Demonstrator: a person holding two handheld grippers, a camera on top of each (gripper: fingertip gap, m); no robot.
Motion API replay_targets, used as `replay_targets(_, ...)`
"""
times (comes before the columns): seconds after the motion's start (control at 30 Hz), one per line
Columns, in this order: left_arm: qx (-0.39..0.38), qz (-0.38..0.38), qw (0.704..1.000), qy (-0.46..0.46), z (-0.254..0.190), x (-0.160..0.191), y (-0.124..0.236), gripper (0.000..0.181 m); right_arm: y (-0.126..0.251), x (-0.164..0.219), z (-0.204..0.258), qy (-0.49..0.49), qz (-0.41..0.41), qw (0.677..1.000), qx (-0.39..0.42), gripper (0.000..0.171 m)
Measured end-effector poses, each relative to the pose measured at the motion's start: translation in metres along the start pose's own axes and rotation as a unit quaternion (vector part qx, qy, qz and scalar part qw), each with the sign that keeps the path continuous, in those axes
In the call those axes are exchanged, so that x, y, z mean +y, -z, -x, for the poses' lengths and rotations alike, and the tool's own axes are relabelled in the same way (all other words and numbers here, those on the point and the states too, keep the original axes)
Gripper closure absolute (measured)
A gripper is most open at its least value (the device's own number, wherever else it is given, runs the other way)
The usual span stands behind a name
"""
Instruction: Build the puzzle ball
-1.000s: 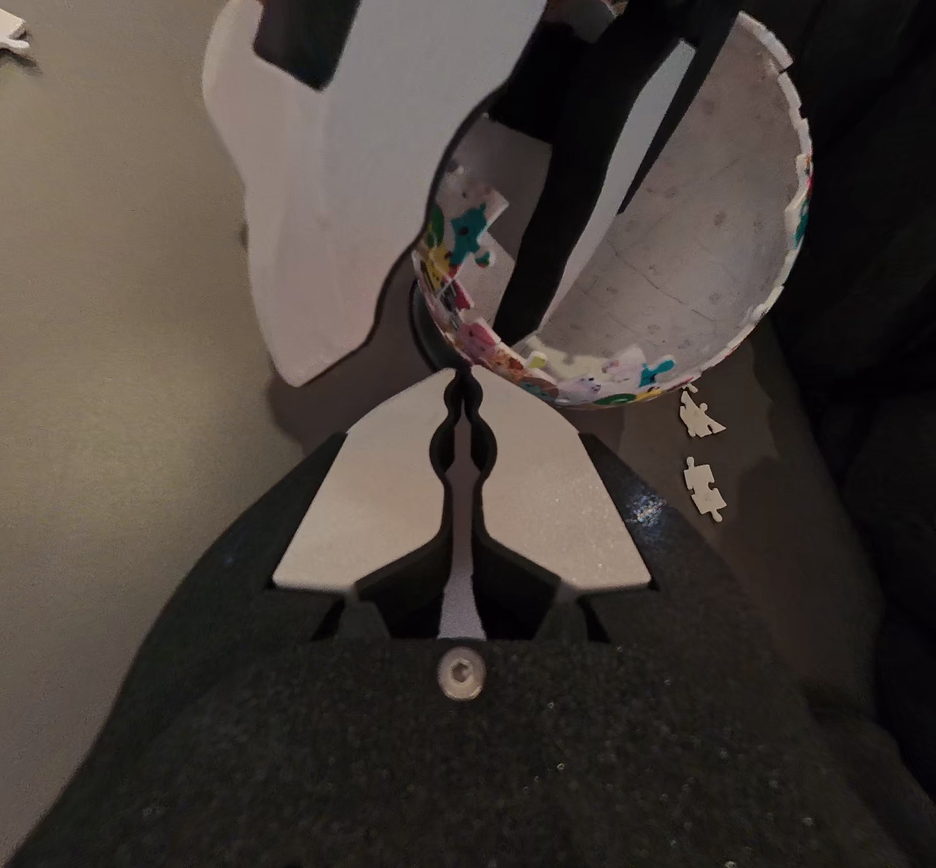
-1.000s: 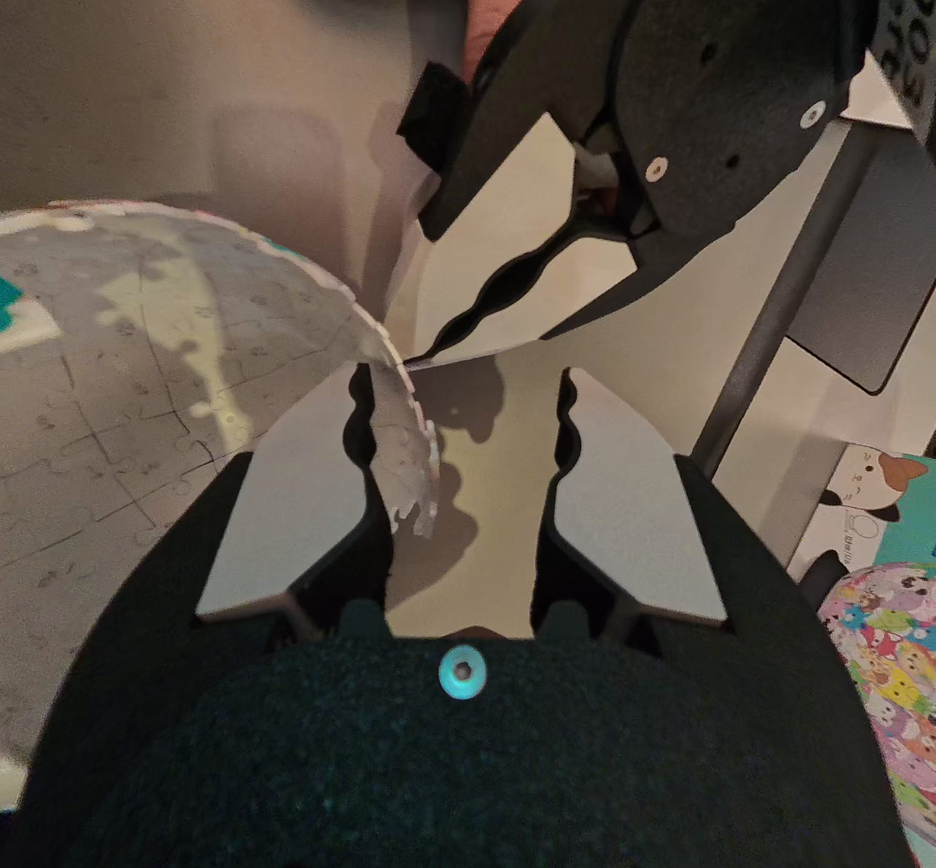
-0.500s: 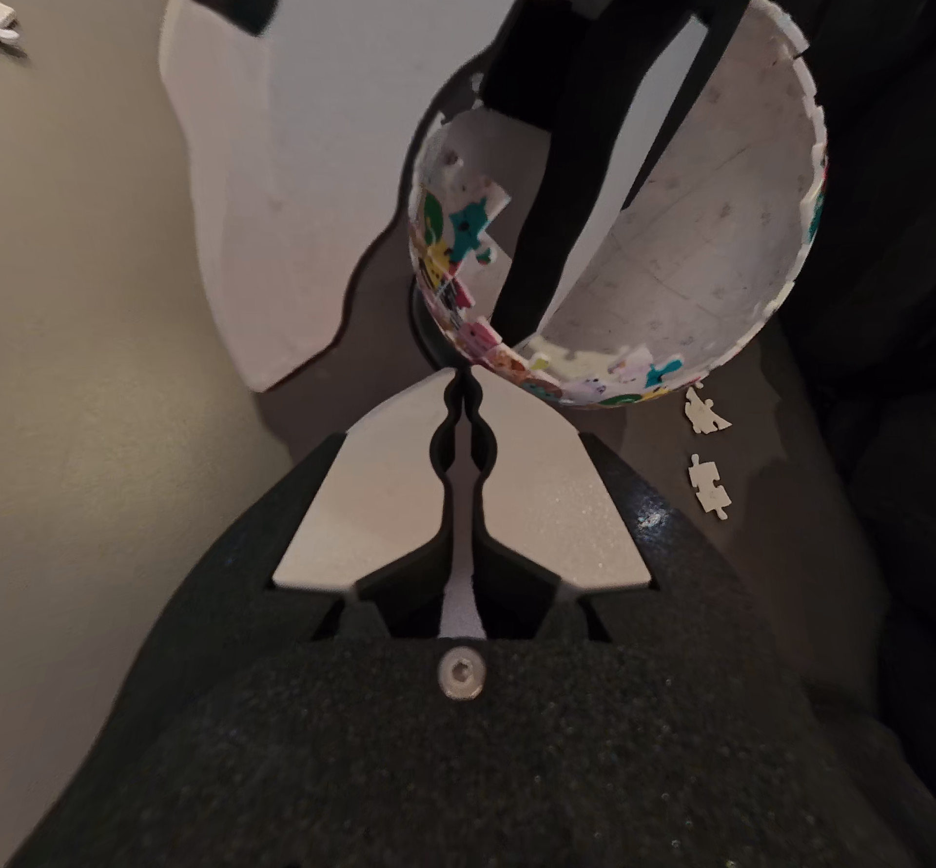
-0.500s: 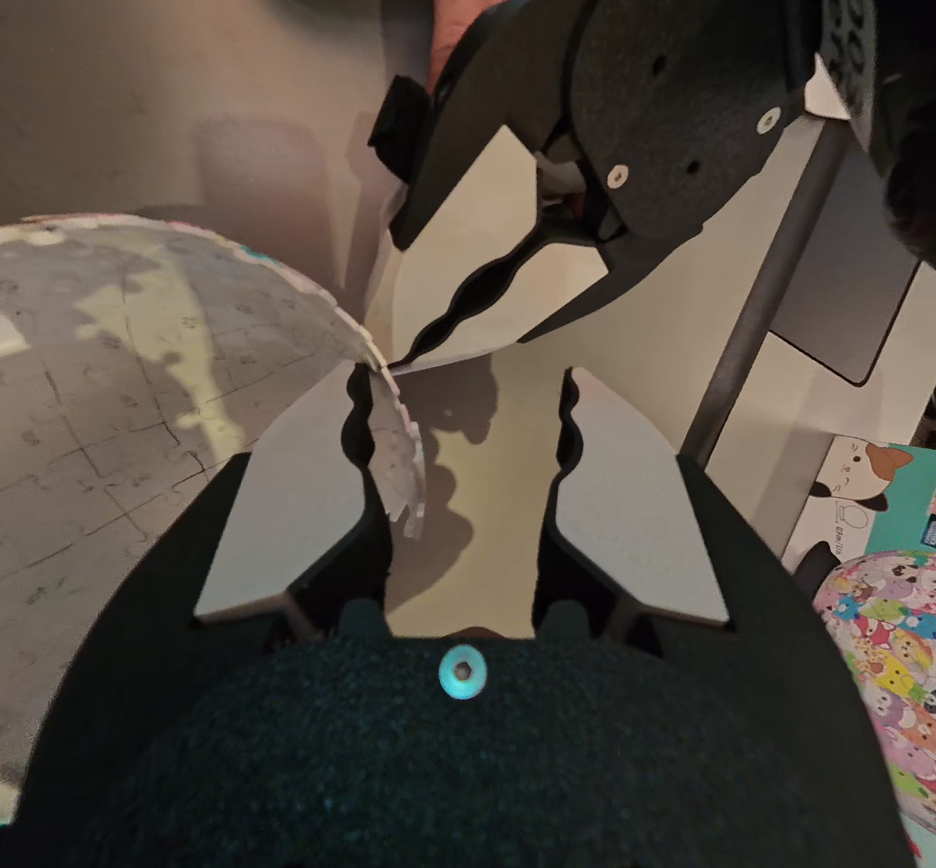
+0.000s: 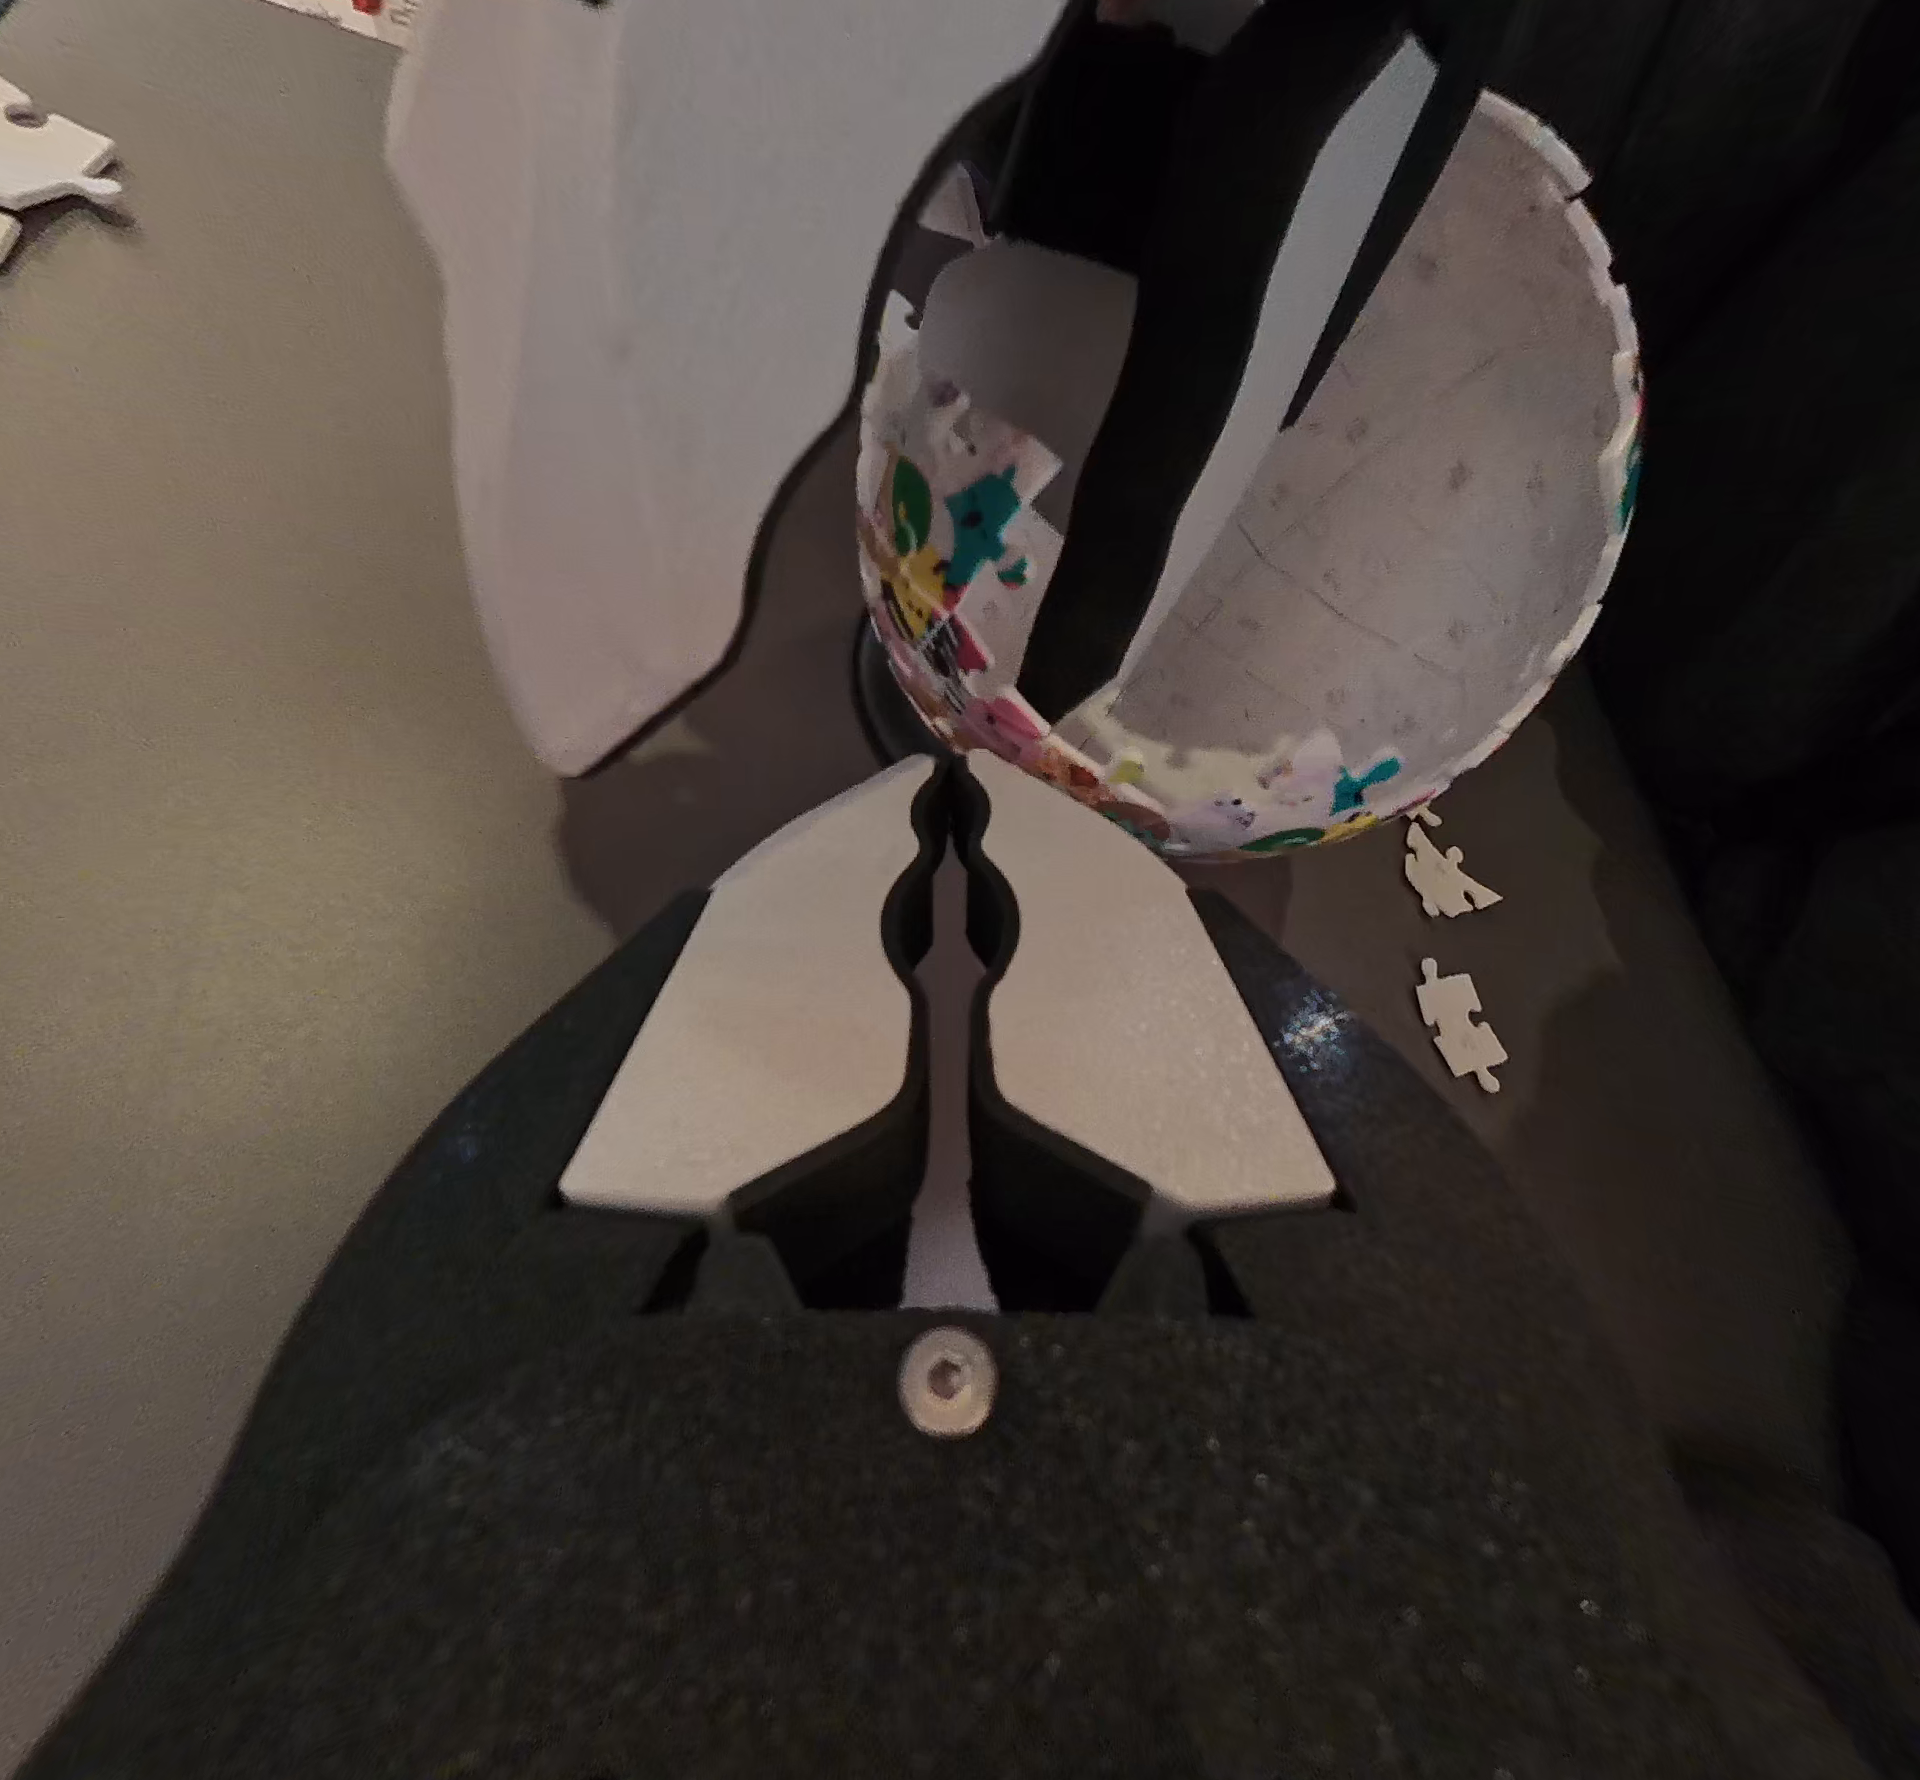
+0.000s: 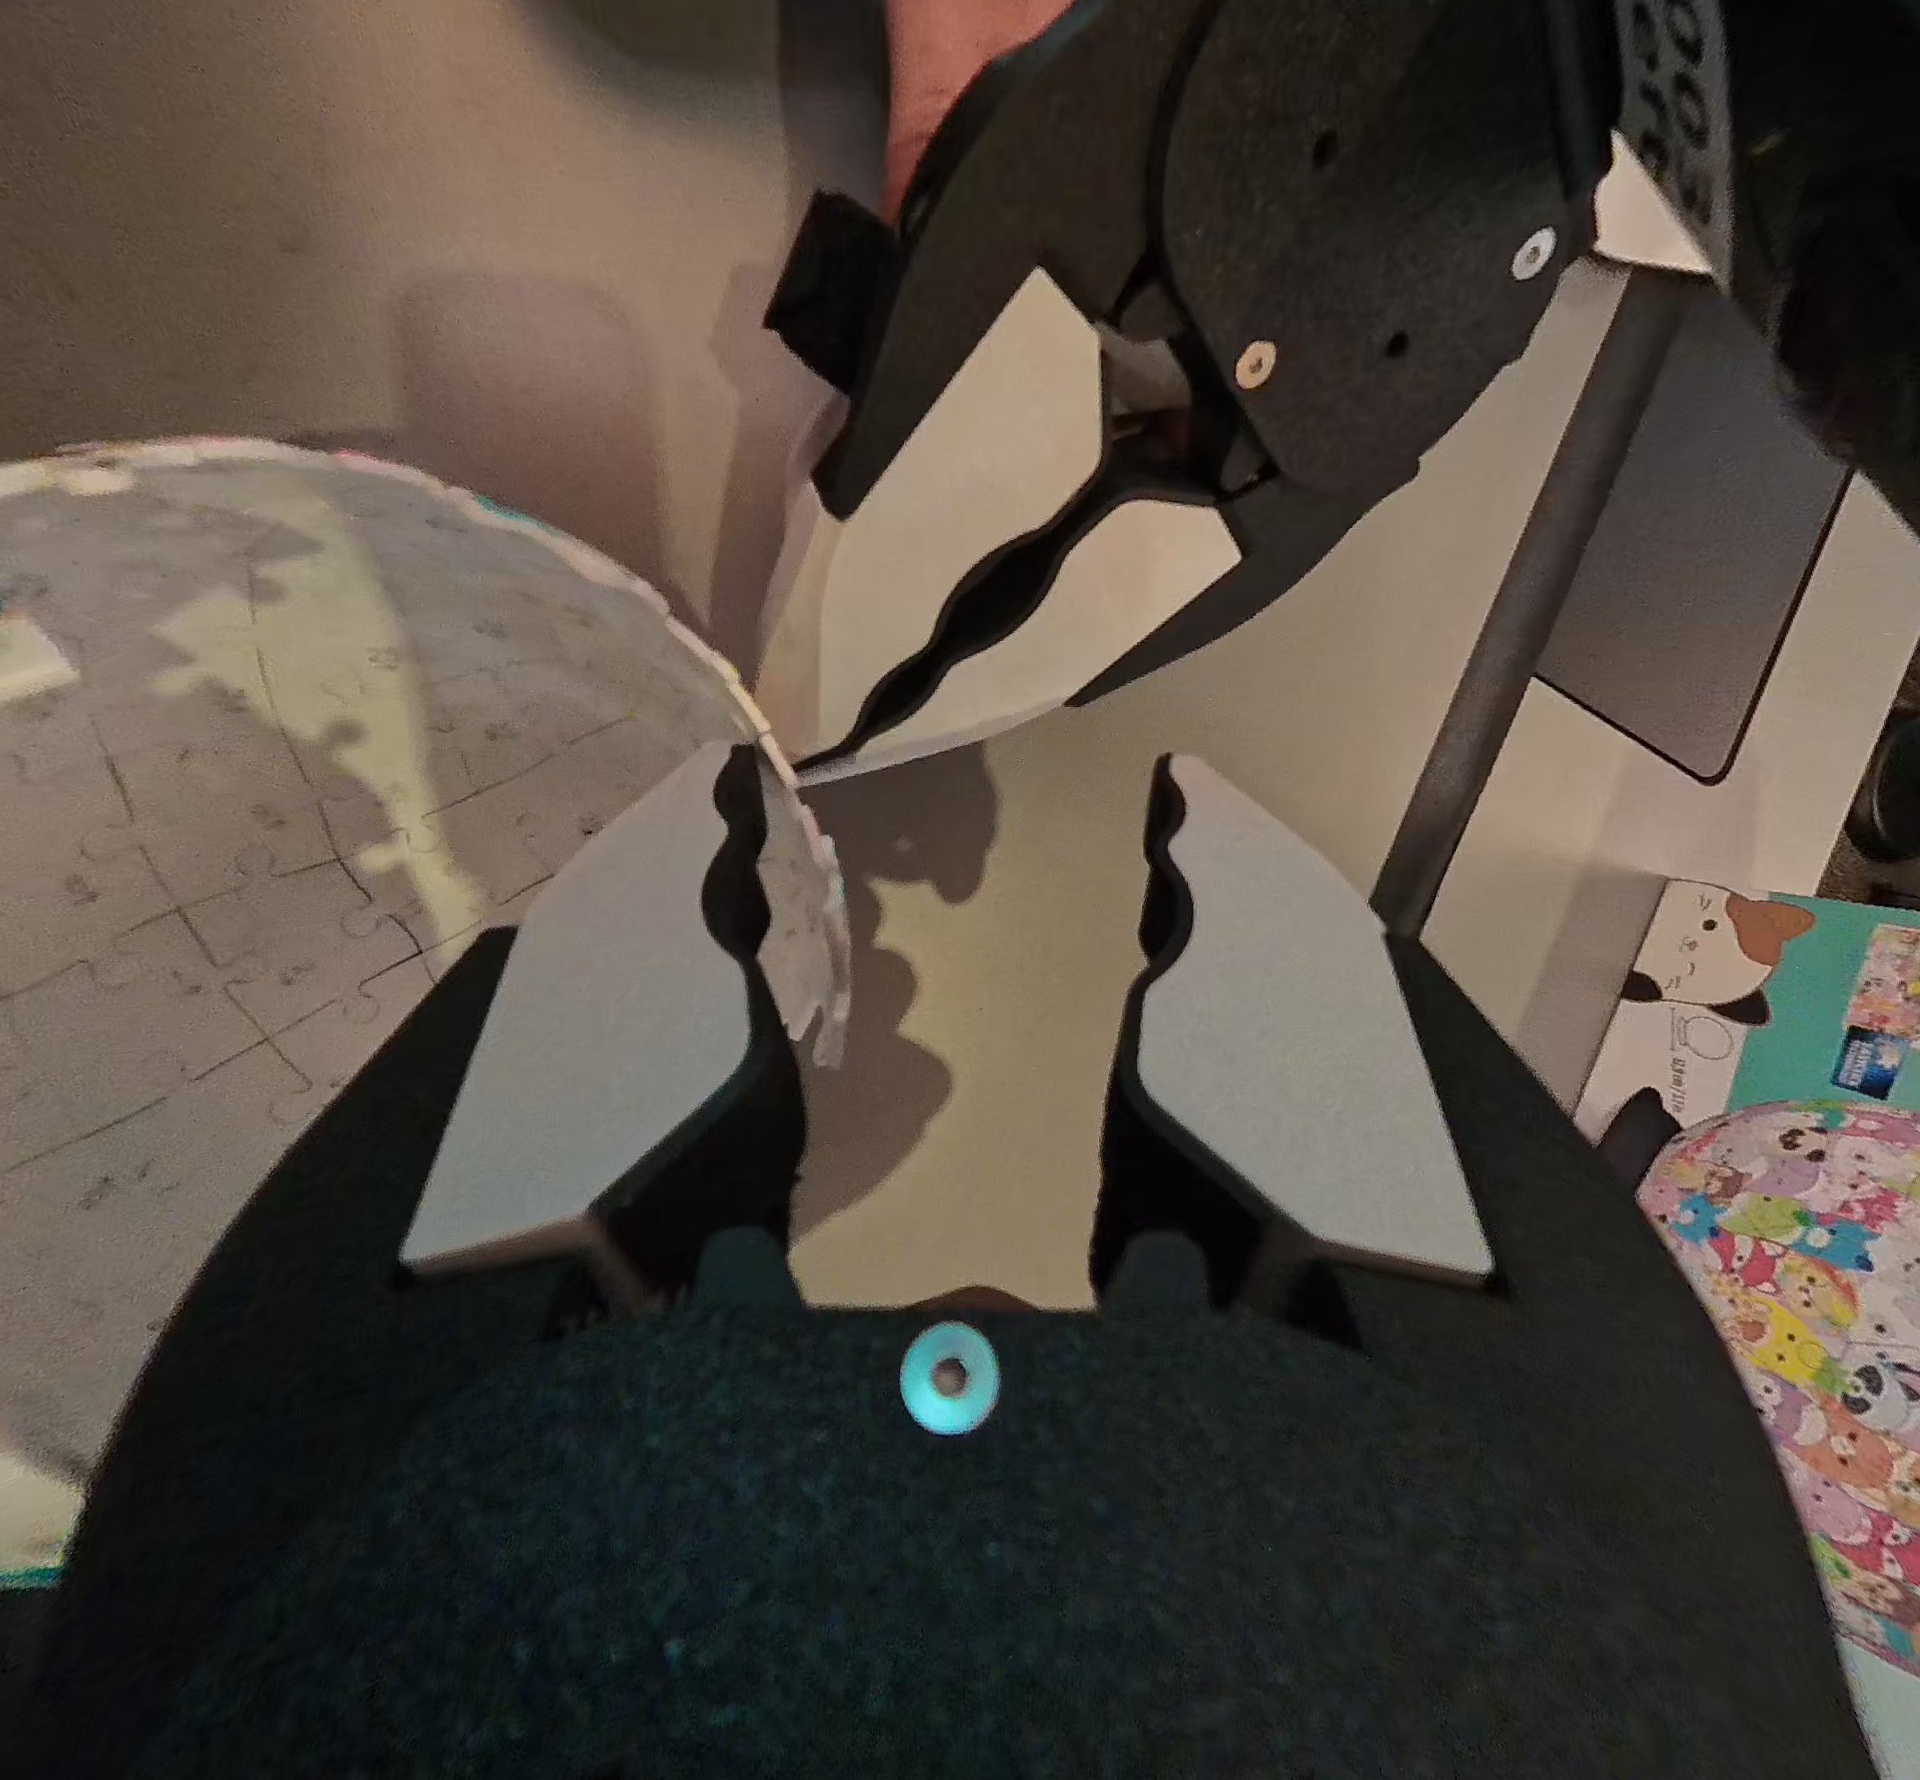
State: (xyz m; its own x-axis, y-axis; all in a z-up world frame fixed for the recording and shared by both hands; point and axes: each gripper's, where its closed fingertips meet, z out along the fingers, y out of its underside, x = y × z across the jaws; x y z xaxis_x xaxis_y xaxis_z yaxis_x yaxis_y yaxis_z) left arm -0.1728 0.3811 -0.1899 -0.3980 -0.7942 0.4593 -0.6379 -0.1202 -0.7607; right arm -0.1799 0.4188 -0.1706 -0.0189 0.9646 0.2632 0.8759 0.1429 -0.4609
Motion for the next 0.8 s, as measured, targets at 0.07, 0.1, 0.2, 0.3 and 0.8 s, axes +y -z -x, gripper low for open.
replay_targets(0.07,0.002,0.0,1.0,0.002,0.0,0.0,0.0,0.181,0.001,0.001,-0.001,0.002,0.002,1.0,0.003,0.101)
replay_targets(0.1,0.001,-0.005,1.0,0.002,0.0,-0.001,0.001,0.181,0.001,0.001,0.0,0.002,0.0,1.0,0.001,0.102)
replay_targets(0.2,0.005,-0.02,1.0,0.003,-0.001,-0.004,0.005,0.181,0.003,0.0,0.002,0.0,-0.004,1.0,-0.006,0.102)
replay_targets(0.3,0.01,-0.023,1.0,0.001,-0.004,-0.003,0.006,0.181,0.002,0.0,0.001,0.002,-0.002,1.0,-0.002,0.102)
replay_targets(0.8,-0.014,-0.074,0.997,0.01,0.012,-0.018,0.02,0.181,0.109,-0.018,-0.017,-0.089,-0.158,0.98,0.077,0.107)
